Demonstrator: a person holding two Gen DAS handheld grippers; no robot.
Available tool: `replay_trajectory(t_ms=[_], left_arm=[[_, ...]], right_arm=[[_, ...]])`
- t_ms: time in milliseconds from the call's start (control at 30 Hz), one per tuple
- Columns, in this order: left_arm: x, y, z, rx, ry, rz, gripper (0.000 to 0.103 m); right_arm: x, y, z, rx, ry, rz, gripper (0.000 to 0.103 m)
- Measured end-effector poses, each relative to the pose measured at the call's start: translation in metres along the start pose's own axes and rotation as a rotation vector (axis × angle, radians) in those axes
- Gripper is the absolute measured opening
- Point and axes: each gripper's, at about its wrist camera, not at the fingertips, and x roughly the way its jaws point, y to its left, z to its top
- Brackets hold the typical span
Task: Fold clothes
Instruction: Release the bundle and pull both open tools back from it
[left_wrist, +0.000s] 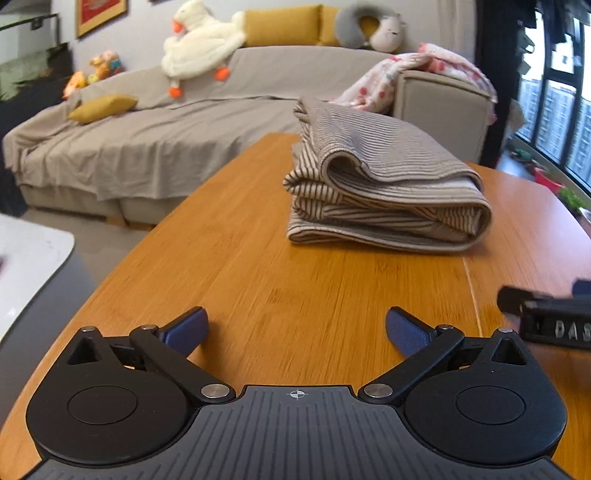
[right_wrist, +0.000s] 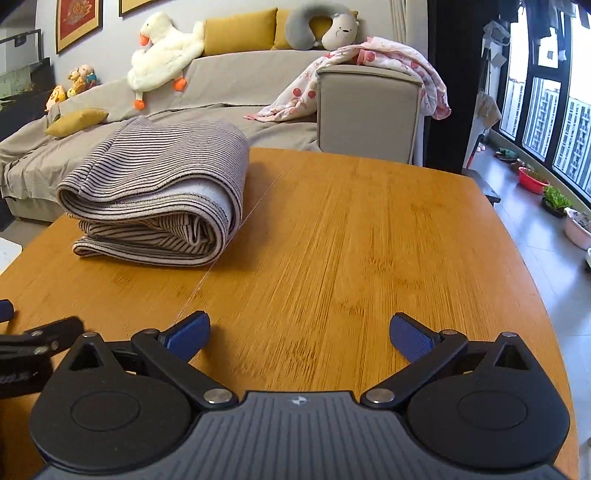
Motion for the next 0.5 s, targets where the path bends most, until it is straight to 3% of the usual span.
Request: replay_trajectory(t_ms=[500], left_arm=[[0.0017, -0.0070, 0.0017, -0.015, 0.004, 0.029, 0.103]], right_arm=[[0.0026, -0.0044, 0.0023, -0.032, -0.001, 0.041, 0.103]])
